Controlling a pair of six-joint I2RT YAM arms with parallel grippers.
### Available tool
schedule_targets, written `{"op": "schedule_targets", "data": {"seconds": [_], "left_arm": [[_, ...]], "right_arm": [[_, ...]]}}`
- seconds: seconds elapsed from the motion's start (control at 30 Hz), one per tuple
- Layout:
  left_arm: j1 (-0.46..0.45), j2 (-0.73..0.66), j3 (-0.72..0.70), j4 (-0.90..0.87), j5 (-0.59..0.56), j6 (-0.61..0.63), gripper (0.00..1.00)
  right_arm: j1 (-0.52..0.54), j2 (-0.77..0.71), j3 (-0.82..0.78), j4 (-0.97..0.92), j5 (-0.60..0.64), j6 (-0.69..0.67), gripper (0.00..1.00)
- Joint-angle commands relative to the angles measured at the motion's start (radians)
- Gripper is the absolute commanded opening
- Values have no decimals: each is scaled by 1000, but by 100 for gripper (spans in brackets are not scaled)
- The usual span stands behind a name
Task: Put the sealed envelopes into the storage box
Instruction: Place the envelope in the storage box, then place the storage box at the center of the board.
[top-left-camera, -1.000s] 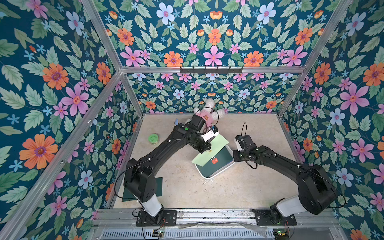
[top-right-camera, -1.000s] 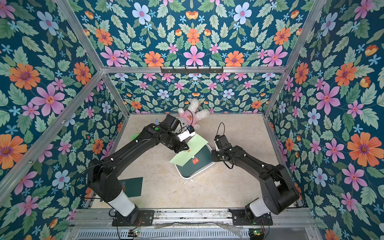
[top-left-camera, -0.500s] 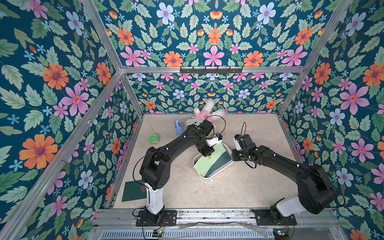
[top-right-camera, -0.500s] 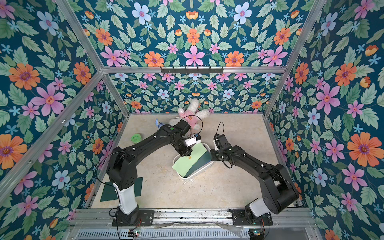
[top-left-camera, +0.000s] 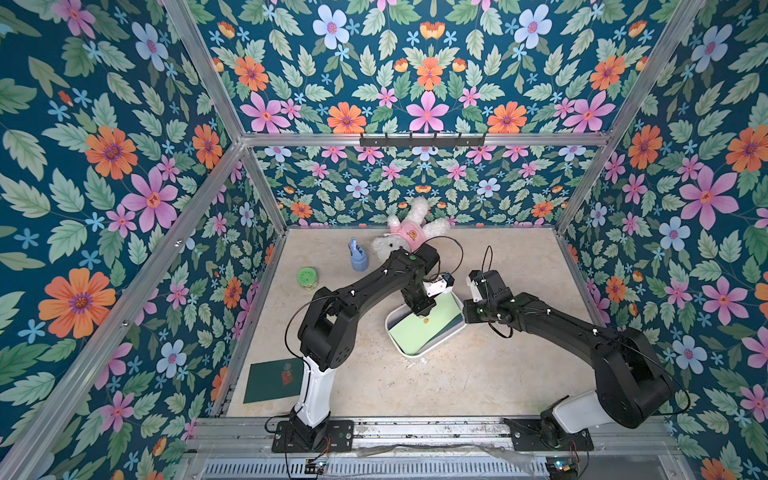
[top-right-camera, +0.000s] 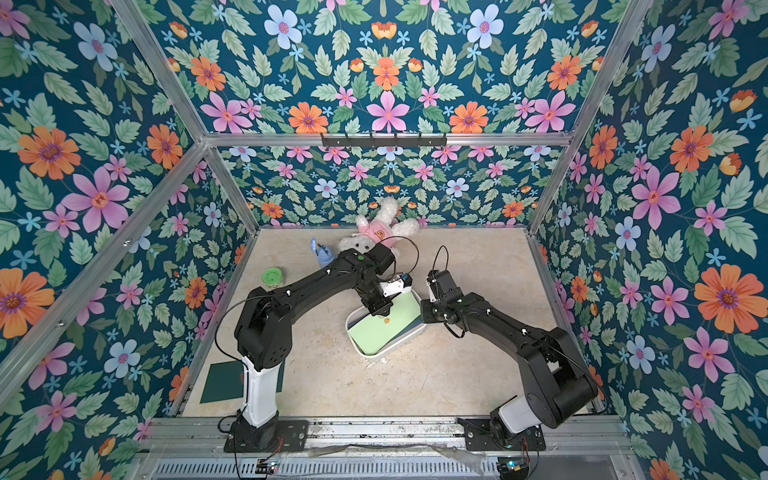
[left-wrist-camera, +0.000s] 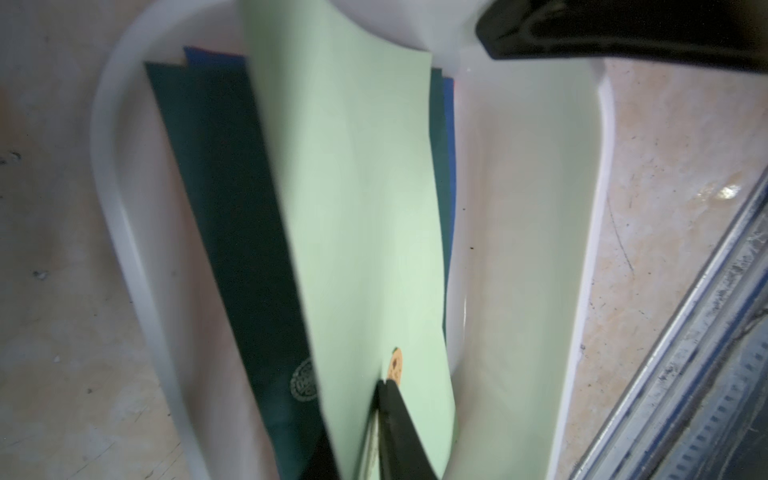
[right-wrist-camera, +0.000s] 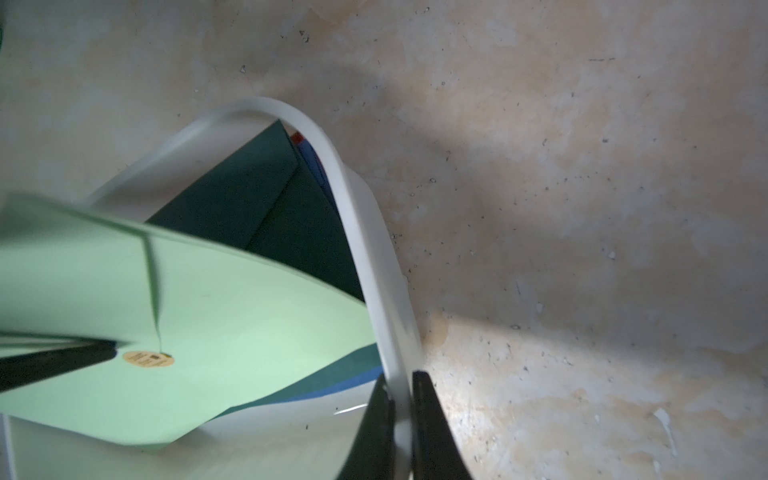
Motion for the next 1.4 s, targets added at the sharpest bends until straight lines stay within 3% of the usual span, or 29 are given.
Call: {"op": "schedule_targets", "data": {"seconds": [0.0, 0.43, 0.7, 0.9, 1.03, 1.2, 1.37], "left_arm": [[-1, 15, 21, -14, -50, 35, 20], [-1, 42, 82, 26, -127, 17, 34], [1, 17, 61, -1, -113, -8, 36], [6, -22, 53, 42, -169, -56, 38], [40, -74, 52, 101, -198, -150, 40], [137, -173, -13, 199, -281, -375, 47], [250, -350, -241, 275, -278, -609, 50]], "right_arm": [[1, -5, -3, 46, -22, 18, 10], [3, -3, -31, 65, -27, 36, 10], [4, -11, -33, 65, -15, 42, 10], [3, -6, -27, 67, -16, 46, 10], [1, 1, -20, 59, 8, 87, 8], [0, 22, -7, 59, 42, 184, 3], [-32, 36, -15, 47, 106, 297, 2]]}}
